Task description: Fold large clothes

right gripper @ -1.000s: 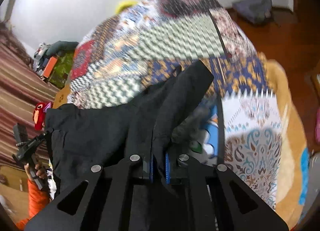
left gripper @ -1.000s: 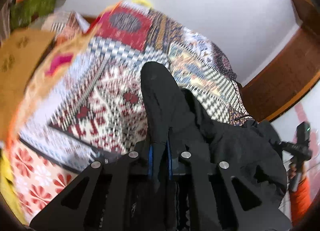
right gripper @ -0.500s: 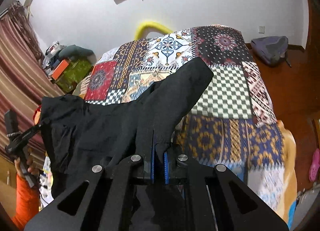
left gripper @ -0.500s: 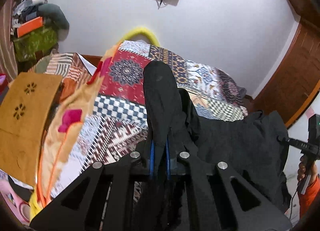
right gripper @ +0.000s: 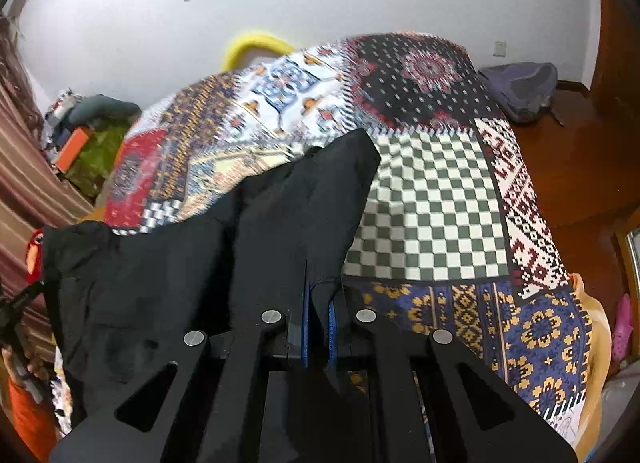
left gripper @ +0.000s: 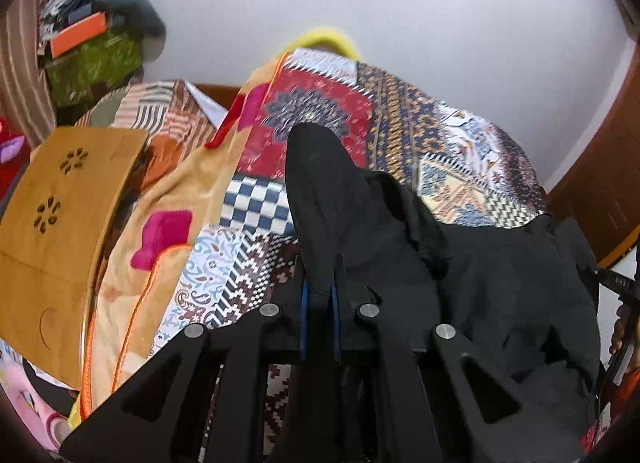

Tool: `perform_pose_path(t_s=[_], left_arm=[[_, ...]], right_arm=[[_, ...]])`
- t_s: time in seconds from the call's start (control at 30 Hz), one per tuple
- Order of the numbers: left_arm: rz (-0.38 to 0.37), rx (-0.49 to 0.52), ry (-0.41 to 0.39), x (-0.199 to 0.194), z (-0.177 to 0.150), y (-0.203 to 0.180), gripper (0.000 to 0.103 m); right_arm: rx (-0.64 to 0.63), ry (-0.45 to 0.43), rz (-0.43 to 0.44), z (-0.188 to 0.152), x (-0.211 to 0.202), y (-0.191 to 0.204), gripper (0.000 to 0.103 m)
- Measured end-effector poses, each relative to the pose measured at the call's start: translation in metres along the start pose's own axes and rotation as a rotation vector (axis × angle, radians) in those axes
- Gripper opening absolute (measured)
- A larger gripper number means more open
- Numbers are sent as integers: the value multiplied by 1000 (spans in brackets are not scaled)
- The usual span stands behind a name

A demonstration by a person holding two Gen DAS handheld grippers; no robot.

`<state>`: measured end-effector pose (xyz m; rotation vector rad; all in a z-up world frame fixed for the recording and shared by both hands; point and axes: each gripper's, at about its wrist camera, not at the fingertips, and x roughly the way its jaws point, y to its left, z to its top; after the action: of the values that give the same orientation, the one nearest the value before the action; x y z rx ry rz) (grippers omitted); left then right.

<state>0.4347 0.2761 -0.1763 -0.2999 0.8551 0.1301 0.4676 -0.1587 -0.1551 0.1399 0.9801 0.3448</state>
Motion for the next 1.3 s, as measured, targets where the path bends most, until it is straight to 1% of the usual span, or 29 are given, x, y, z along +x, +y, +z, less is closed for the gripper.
perform_pose_path(t_s=[0.13, 0.2, 0.3, 0.33, 0.37, 0.4, 0.53, 0.57, 0.6, 0.63, 0.67, 0.7, 0.77, 0.83, 0.87, 0.9, 0.97, 1.07, 1.17, 1.23, 1.3], left_arm=[[19, -5, 19, 5, -4, 3, 9], [31, 4, 25, 4, -4, 0, 10], [88, 38, 31, -5, -7, -7, 13], [115, 61, 33, -10, -9, -11, 13], [127, 77, 33, -14, -10, -14, 15], [127, 90, 34, -19, -12, -16, 18], [93, 110, 25, -46, -20, -24, 21], [96, 118, 18, -54, -22, -26, 23], [99, 124, 10, -63, -24, -28, 29], [101, 129, 1, -70, -25, -30, 34], [103, 133, -10, -79, -27, -31, 44], [103, 135, -24, -88, -29, -32, 50], [102, 137, -42, -104, -33, -33, 54], [94, 131, -42, -119, -38, -31, 61], [92, 127, -40, -126, -41, -30, 67], [92, 124, -38, -131, -44, -28, 70], [93, 122, -39, -144, -52, -25, 70], [96, 119, -28, -157, -68, -21, 74], [96, 112, -12, -165, -88, -12, 85], [95, 103, 2, -167, -101, -6, 86], [90, 84, 37, -164, -115, 3, 86]], right_arm=[[-21, -6, -13, -5, -4, -1, 10], [-21, -7, -19, -7, -9, 0, 11], [-20, 4, -43, -10, -18, 2, 11], [-24, 16, -64, -12, -23, 3, 12], [-28, 23, -77, -13, -25, 4, 15], [-36, 26, -86, -15, -29, 4, 15], [-58, 26, -102, -24, -59, 7, 18], [-55, 22, -105, -26, -66, 7, 21], [-53, 15, -111, -29, -74, 8, 24], [-56, 7, -121, -31, -81, 9, 34], [-66, -8, -138, -35, -91, 11, 44], [-84, -32, -158, -39, -103, 13, 47], [-116, -61, -175, -44, -119, 18, 54], [-137, -70, -184, -51, -134, 21, 58], [-145, -77, -183, -55, -142, 22, 58], [-153, -85, -185, -59, -149, 23, 58], [-172, -93, -184, -68, -160, 25, 59], [-195, -83, -175, -82, -169, 26, 59], [-212, -63, -172, -95, -172, 24, 59], [-216, -42, -175, -101, -170, 21, 59], [-214, -9, -175, -106, -168, 15, 59]])
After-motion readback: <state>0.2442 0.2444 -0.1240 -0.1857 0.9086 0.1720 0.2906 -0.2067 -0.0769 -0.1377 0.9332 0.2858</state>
